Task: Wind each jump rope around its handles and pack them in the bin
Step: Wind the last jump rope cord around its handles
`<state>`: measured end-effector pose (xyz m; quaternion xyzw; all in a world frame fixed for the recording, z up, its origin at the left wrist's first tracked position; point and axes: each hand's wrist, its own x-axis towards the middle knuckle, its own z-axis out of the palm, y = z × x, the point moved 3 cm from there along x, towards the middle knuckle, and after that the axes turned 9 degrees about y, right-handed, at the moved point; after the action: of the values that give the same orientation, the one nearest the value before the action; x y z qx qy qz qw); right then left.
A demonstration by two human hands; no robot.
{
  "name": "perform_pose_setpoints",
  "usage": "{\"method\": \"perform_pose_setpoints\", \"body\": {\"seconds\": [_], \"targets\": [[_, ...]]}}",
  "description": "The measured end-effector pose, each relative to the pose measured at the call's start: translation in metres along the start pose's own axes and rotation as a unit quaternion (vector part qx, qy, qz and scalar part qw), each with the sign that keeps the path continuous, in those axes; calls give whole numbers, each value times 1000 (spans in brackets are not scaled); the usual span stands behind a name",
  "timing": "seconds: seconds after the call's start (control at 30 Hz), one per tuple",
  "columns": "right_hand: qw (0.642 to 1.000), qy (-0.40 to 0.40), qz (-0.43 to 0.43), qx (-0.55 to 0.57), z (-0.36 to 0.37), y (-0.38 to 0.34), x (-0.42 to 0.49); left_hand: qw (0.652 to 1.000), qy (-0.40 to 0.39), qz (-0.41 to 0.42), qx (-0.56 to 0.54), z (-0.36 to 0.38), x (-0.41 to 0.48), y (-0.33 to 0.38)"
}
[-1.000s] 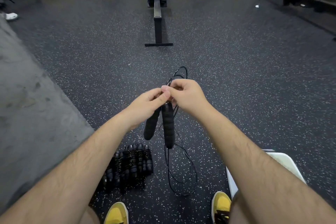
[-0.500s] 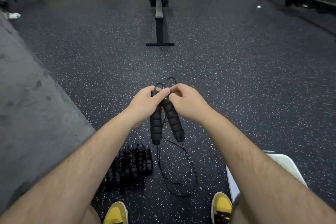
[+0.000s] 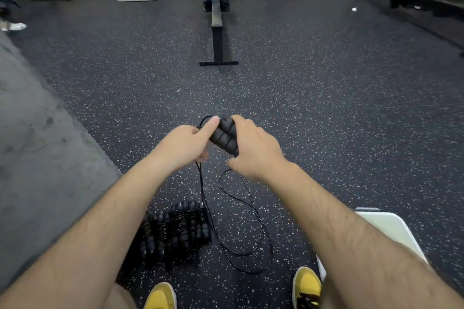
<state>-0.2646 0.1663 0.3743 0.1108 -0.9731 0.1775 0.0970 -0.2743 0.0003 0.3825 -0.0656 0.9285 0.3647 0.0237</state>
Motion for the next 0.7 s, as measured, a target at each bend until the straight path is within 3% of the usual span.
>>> {"method": "perform_pose_setpoints", "body": {"seconds": [0.03,0.1,0.17,0.27,0.4,0.53,0.7], "targets": [[1000,3,-11,-16,-2,2,2,993,66,39,93,-10,-1,-3],[999,-1,-34,-36,-4,5,4,965,141,175,135,-20,-6,-4],[997,-10,-63,-50,-4,4,4,941,84,299,134,-17,-10,-4],[991,-12,-123,-57,-3,-6,1,903,43,371,213,3,-12,-2],[987,2,-150,-64,0,-12,1,884,93,370,268,12,-7,3],[989,43,-80,-115,-9,4,7,922,117,294,223,-4,1,0],[998,13,-36,44,-4,9,6,918,118,275,259,-3,3,-7]]}}
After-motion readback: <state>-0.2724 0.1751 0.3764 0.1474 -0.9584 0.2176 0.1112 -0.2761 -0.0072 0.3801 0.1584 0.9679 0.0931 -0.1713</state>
